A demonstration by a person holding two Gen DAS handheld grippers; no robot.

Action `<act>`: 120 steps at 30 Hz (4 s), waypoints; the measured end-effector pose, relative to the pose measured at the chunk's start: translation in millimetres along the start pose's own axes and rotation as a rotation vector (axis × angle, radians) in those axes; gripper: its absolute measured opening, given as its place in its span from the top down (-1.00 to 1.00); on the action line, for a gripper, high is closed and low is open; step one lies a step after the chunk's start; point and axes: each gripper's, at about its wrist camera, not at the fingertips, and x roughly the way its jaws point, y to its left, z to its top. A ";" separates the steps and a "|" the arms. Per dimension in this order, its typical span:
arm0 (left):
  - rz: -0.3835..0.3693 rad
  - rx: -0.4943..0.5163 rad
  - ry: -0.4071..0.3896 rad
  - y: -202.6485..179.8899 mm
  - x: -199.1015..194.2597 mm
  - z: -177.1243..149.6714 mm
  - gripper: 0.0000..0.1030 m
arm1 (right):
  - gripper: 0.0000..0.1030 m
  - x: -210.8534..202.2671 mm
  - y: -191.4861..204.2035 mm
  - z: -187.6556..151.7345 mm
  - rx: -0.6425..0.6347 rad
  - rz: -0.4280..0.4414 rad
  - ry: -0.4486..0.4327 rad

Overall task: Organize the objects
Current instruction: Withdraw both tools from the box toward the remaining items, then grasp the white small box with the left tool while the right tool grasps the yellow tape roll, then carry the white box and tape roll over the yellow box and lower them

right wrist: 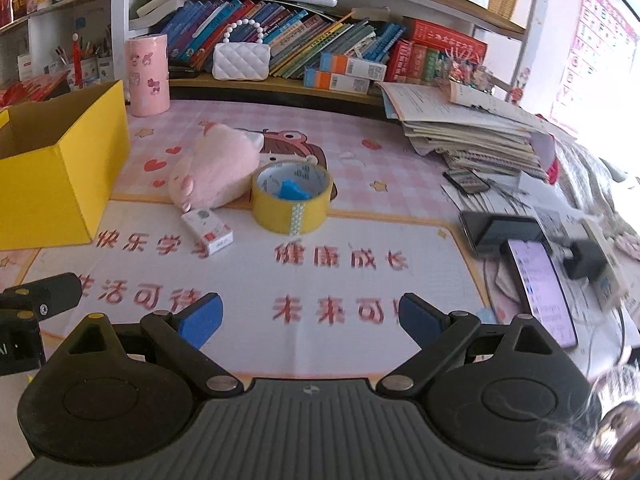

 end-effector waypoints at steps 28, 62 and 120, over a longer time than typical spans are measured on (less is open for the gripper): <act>0.172 -0.034 0.130 -57.0 72.4 25.8 -0.87 | -0.87 148.3 -34.5 74.4 -0.141 0.255 0.002; 0.070 0.063 0.151 -84.4 164.1 42.7 -0.09 | -0.75 93.0 -102.6 68.6 -0.027 0.263 -0.098; 0.083 -0.188 -0.080 125.9 -95.3 -46.8 -0.08 | -0.75 -72.3 138.4 -19.2 -0.191 0.392 -0.056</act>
